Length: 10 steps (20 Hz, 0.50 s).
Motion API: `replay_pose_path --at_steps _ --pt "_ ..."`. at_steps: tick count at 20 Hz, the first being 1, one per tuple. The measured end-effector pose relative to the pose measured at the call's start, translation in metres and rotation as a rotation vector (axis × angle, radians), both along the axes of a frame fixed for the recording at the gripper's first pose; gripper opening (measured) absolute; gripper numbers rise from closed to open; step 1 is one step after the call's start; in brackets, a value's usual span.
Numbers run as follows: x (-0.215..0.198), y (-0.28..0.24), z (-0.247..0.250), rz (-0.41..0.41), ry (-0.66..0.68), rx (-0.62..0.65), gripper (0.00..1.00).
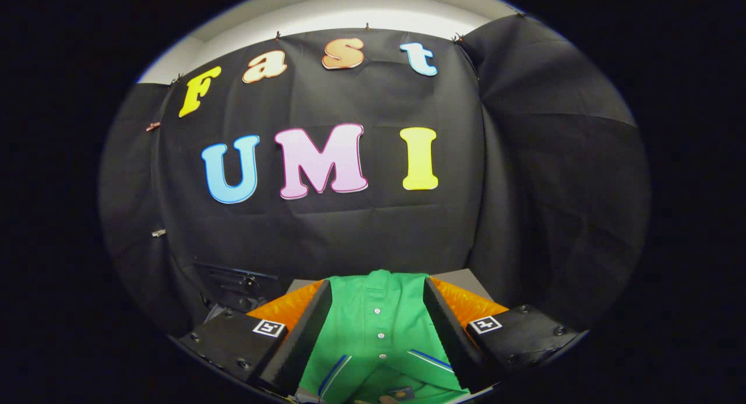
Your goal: Put the clothes into the washing machine and then close the washing machine lid.
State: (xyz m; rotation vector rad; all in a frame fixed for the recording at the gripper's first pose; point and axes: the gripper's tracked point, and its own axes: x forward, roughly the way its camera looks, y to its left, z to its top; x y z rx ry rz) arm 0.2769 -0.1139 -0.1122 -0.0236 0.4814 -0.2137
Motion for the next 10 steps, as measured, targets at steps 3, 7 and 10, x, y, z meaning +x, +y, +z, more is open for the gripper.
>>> replay_pose_path --at_steps 3,7,10 --pt "0.014 -0.011 -0.033 -0.015 0.087 -0.017 0.99" --pt "0.024 -0.02 -0.07 -0.012 0.183 -0.031 0.99" --pt "0.026 -0.024 -0.088 -0.026 0.232 -0.021 0.99"
